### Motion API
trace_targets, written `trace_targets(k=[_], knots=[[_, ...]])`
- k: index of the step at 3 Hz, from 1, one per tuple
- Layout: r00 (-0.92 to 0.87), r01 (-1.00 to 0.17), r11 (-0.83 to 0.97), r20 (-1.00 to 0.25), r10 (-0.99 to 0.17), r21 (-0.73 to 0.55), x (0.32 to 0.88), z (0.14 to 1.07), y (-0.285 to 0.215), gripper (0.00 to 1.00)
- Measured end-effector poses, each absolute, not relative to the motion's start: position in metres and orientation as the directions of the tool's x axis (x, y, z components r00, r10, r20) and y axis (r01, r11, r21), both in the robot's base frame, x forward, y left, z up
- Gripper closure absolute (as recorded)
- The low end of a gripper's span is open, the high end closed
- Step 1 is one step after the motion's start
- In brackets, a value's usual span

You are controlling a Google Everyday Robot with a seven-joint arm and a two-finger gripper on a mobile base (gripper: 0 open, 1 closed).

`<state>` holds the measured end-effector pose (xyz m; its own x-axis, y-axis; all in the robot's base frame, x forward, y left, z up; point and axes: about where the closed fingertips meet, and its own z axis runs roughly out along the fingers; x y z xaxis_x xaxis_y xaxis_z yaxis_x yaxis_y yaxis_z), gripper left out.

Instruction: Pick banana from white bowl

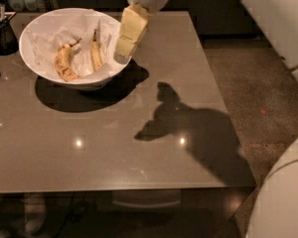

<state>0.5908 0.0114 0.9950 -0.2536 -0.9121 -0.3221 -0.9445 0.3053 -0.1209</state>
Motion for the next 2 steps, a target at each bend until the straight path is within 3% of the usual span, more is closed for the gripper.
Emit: trace_targets(k=[2], knots=[[-0.227, -0.95, 0.291, -0.382, -0.896, -0.116, 0.603, 0.992, 0.039, 0.0]])
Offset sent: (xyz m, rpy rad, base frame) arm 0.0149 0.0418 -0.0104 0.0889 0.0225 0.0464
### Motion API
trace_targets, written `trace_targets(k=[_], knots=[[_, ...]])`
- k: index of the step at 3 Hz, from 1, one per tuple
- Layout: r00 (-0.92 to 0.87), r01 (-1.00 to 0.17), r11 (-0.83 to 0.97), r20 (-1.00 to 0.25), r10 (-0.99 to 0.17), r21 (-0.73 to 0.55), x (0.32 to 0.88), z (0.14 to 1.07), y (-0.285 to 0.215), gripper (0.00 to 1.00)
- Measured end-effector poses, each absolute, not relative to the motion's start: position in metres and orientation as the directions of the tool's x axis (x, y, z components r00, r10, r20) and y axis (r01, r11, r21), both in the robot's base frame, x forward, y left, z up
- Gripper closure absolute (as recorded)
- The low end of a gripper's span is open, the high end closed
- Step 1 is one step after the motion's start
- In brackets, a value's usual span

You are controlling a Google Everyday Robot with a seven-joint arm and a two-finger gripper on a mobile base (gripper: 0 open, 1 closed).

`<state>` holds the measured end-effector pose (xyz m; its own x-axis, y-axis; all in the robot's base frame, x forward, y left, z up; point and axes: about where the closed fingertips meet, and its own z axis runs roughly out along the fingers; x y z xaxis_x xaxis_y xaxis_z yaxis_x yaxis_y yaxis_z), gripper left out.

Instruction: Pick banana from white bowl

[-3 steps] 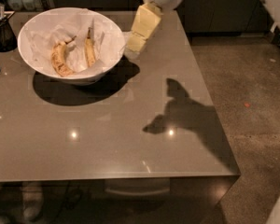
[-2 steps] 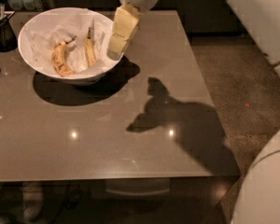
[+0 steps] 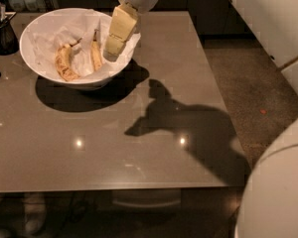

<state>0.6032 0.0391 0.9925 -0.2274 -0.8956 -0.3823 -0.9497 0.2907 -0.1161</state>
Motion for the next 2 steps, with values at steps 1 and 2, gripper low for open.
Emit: trace_targets(k=[1, 2], knots=[[-0.243, -0.955, 0.289, -0.393, -0.887, -0.062, 0.624, 0.981, 0.064, 0.0], [-0.291, -0.945, 0.327, -0.409, -0.865, -0.02, 0.645, 0.974, 0.079, 0.0]])
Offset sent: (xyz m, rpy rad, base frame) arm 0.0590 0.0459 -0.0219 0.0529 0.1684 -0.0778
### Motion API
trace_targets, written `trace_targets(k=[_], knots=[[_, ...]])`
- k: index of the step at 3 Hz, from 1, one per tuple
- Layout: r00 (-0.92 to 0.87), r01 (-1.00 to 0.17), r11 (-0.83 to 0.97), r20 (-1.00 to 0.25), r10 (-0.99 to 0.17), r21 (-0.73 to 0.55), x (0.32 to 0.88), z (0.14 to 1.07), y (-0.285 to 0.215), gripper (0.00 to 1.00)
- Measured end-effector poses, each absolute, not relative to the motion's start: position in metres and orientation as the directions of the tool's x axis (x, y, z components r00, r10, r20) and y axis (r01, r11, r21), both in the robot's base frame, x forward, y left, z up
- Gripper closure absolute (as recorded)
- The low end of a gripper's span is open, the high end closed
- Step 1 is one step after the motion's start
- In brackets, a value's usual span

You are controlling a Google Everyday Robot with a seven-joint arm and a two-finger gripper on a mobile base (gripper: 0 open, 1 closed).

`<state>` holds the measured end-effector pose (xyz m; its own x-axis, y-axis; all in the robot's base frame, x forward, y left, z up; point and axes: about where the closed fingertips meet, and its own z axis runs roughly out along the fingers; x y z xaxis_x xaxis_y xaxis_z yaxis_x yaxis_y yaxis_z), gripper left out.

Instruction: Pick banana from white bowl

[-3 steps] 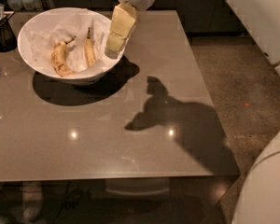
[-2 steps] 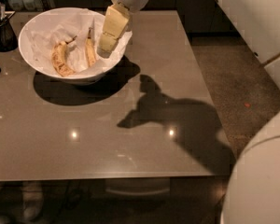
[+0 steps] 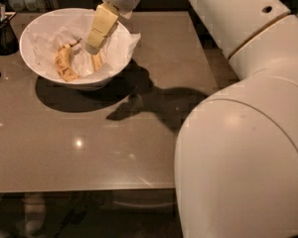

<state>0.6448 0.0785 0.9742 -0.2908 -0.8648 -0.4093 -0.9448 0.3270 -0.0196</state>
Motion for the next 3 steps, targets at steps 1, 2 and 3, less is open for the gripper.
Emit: trace_targets(k=[1, 2, 3], knots=[[-0.285, -0.944, 0.33, -0.43, -0.857, -0.032, 0.65, 0.976, 0.082, 0.0], [-0.332, -0.92, 0.39, -0.471, -0.817, -0.028, 0.666, 0.971, 0.094, 0.0], [-0.374, -0.901, 0.434, -0.468, -0.801, -0.024, 0.68, 0.964, 0.109, 0.19]])
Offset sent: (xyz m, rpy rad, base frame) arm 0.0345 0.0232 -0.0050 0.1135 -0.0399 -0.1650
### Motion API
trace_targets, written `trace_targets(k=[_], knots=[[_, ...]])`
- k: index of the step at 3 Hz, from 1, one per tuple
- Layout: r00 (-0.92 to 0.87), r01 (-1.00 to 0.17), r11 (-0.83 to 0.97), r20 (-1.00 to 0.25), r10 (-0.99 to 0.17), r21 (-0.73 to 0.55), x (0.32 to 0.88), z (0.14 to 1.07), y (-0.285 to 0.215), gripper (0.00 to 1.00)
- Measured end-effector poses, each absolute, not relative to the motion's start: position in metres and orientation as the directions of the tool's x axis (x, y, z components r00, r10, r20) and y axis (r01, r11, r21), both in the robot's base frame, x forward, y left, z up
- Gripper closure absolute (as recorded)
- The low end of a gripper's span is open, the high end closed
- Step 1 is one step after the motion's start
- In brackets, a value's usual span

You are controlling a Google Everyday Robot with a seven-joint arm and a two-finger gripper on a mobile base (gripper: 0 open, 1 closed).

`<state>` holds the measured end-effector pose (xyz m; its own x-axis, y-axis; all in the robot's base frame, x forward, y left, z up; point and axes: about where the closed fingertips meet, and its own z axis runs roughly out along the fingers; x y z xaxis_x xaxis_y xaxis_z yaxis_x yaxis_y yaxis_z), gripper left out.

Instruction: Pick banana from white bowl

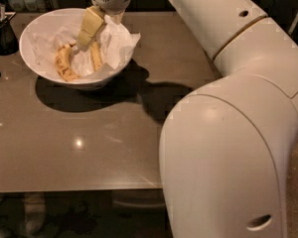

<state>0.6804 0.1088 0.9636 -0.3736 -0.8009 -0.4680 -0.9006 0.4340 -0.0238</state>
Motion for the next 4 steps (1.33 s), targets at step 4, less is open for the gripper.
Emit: trace_targets(k=[4], knots=[[-0.489, -0.867, 0.488, -0.375, -0.788, 0.105, 0.712, 0.897, 0.144, 0.44]])
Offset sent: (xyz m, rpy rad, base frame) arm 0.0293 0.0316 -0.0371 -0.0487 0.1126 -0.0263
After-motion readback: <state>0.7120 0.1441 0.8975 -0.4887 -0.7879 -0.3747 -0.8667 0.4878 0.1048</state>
